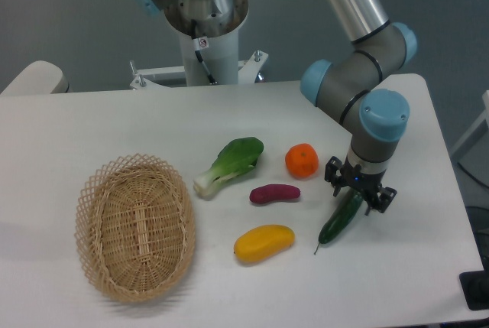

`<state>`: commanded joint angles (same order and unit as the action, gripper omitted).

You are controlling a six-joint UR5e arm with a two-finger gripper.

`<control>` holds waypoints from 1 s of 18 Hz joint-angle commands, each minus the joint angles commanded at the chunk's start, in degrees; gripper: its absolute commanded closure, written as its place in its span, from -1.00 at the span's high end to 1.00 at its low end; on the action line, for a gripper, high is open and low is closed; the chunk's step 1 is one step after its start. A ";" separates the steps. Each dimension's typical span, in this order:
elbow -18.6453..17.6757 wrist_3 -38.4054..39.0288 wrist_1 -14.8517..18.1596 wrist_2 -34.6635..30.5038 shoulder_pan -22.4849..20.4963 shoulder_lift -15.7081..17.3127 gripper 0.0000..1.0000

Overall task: Place the cucumber on the table
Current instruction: 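Open the gripper to release the cucumber on the table, then raise the open gripper up away from the cucumber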

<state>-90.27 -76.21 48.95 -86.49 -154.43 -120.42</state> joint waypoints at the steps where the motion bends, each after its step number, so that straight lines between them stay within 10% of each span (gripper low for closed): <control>1: 0.88 1.92 0.09 -0.09 0.96 0.09 1.00; 11: 6.69 2.82 0.97 0.09 9.75 6.32 1.00; 18: 10.37 -13.68 13.51 -0.44 6.61 9.06 1.00</control>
<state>-79.90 -89.89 62.47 -86.92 -147.82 -111.36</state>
